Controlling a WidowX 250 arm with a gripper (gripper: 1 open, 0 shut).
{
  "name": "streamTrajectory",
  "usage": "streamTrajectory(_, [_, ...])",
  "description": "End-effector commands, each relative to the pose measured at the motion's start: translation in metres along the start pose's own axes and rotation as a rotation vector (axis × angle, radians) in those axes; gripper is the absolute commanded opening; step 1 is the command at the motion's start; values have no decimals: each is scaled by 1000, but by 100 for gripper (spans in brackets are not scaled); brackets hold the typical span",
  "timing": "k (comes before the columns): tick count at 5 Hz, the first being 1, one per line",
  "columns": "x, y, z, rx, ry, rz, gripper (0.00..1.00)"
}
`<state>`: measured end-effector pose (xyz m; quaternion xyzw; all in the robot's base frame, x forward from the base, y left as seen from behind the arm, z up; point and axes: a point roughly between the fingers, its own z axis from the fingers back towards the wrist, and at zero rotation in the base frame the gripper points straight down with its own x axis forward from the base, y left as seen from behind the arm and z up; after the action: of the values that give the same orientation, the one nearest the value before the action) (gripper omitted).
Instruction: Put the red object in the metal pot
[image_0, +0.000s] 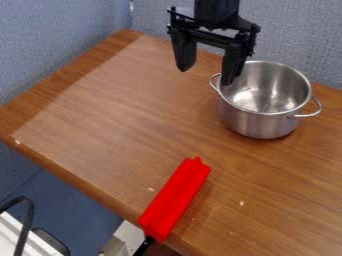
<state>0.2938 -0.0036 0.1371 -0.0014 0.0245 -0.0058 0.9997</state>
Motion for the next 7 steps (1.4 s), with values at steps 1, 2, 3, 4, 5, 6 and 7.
streamTrajectory(1, [-4,-1,-5,-2,15,-4,100])
streamTrajectory(2, [-34,-10,-19,9,35,-42,100])
streamTrajectory(3, [-53,-19,-29,12,26,-86,100])
streamTrajectory(4, [-72,-24,-42,19,29,-91,100])
streamTrajectory(5, [-81,-26,-56,20,18,-106,100])
streamTrajectory(6, [-87,-28,-66,22,-4,-110,100])
streamTrajectory(7, [-92,-28,-74,34,-30,-90,100])
